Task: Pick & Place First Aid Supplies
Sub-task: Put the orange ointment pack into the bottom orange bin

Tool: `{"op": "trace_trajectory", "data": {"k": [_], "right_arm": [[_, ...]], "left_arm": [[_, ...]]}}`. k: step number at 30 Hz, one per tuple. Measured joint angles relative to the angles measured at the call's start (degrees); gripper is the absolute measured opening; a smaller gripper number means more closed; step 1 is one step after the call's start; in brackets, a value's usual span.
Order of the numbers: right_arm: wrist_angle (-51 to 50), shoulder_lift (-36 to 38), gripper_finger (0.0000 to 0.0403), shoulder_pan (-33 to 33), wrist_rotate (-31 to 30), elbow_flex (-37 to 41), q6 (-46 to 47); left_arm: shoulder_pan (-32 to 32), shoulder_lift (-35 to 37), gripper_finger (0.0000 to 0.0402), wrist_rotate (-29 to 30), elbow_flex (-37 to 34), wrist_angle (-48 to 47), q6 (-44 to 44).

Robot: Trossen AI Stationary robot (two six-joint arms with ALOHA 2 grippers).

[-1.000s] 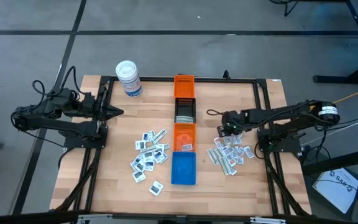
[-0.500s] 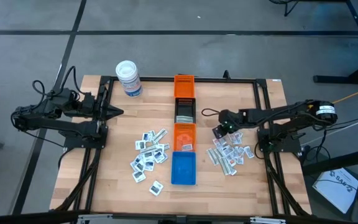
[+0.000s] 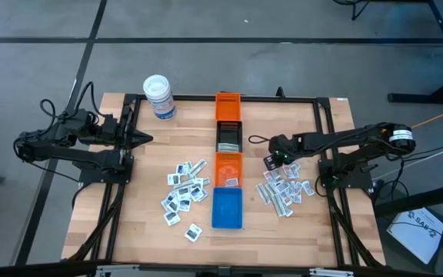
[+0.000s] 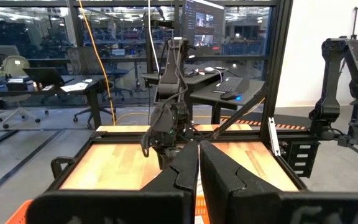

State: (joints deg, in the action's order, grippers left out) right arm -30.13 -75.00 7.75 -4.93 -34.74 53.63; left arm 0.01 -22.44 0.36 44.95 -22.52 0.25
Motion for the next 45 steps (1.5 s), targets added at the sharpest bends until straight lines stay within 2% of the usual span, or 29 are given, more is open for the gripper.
{"op": "trace_trajectory", "data": {"k": [4, 12, 22, 45], "right_arm": [[-0.04, -1.32, 0.013, -0.2, 0.84, -0.02, 2.63], [-0.47, -2.25, 0.013, -0.2, 7.09, 0.48, 8.05], [-1.92, -2.25, 0.013, -0.18, 7.78, 0.48, 13.57], [6.42, -4.62, 0.013, 0.11, 8.2, 0.57, 11.0]], "left_arm": [[0.0, 0.0, 0.0009, 0.01, 0.0, 0.0, 0.0], [0.0, -0.02, 0.0012, 0.02, 0.0, 0.0, 0.0], [0.0, -0.02, 0.0008, 0.0, 0.0, 0.0, 0.0], [0.0, 0.0, 0.0012, 0.02, 0.0, 0.0, -0.02]]}}
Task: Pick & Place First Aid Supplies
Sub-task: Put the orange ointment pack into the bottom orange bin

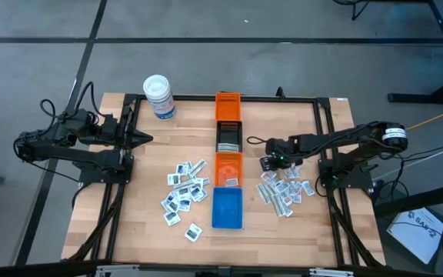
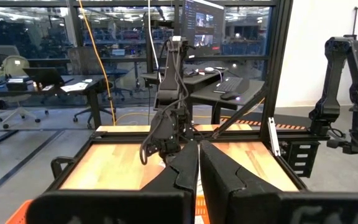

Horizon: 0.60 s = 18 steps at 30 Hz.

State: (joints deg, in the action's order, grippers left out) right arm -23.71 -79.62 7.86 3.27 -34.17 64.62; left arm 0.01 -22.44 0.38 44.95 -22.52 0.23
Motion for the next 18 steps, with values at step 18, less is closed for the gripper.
{"op": "trace_trajectory", "data": {"k": [18], "right_arm": [[5.45, -1.44, 0.013, 0.39, 1.12, -0.05, -4.14]], "left_arm": [[0.0, -0.01, 0.001, -0.02, 0.0, 0.0, 0.02]]}}
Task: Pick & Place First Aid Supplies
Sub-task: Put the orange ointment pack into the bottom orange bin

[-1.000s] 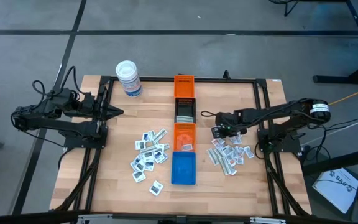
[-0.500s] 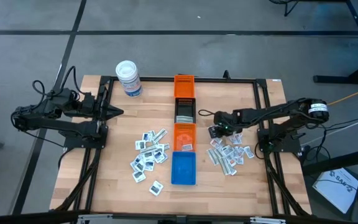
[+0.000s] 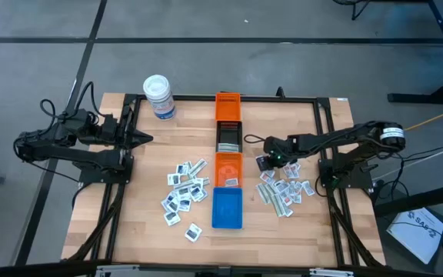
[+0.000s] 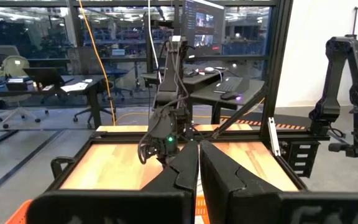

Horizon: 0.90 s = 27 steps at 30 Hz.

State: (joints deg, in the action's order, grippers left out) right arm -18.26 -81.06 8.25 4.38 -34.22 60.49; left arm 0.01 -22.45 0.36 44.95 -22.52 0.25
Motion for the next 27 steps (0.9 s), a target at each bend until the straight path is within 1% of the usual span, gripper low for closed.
{"op": "trace_trajectory", "data": {"k": [6, 12, 15, 18, 23, 25, 27], "right_arm": [[1.1, -2.46, 0.013, 0.04, 0.41, -0.15, -0.84], [1.4, -2.75, 0.0124, 0.11, 0.35, -0.07, -1.94], [1.14, -2.77, 0.0103, 0.11, -0.54, -0.04, -2.45], [0.62, -2.79, 0.007, 0.08, -2.07, -0.04, -2.71], [0.83, -2.74, 0.0019, 0.09, -2.54, 0.0, -4.04], [1.25, -2.62, 0.0006, 0.09, -2.58, 0.0, -4.36], [1.51, -2.54, 0.0006, 0.09, -2.58, -0.02, -5.19]], "left_arm": [[0.0, 0.0, 0.0009, 0.02, 0.0, 0.0, 0.0], [0.0, -0.01, 0.0013, 0.02, 0.0, 0.0, 0.0], [0.0, -0.01, 0.001, 0.02, 0.0, 0.0, 0.0], [-0.02, 0.0, 0.0008, 0.02, 0.0, 0.0, -0.02], [-0.01, 0.02, 0.0011, 0.0, 0.0, 0.0, 0.0], [0.0, 0.02, 0.0013, 0.01, 0.0, 0.0, 0.0], [0.0, 0.01, 0.0012, 0.0, 0.0, 0.0, 0.0]]}}
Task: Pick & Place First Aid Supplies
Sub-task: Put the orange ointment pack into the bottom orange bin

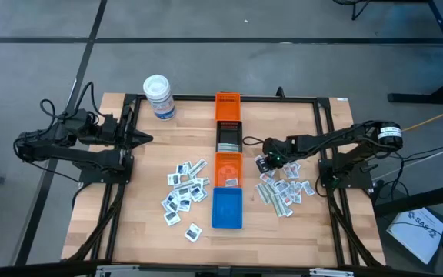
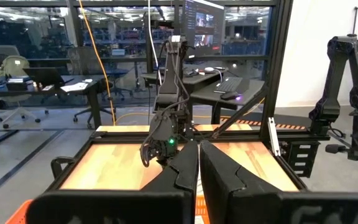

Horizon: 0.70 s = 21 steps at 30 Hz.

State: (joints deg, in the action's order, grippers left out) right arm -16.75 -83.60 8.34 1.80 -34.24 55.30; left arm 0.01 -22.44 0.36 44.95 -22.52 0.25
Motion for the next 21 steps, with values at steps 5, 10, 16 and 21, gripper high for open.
{"op": "trace_trajectory", "data": {"k": [5, 10, 16, 21], "right_arm": [[-0.09, 0.6, 0.0006, 0.0, 0.01, 0.0, -1.96], [-0.54, 2.05, 0.0005, 0.02, -0.95, -0.42, -4.4], [-1.3, 3.88, 0.0003, 0.02, -3.49, -1.84, -9.3], [-1.74, 4.55, 0.0003, 0.02, -4.37, -2.29, -13.8]], "left_arm": [[0.0, 0.0, 0.0008, 0.0, 0.0, 0.0, 0.0], [0.0, 0.0, 0.0011, 0.0, 0.0, 0.0, 0.0], [-0.02, 0.0, 0.0011, 0.02, 0.0, 0.0, 0.0], [-0.02, -0.02, 0.0008, 0.01, 0.0, 0.0, -0.01]]}}
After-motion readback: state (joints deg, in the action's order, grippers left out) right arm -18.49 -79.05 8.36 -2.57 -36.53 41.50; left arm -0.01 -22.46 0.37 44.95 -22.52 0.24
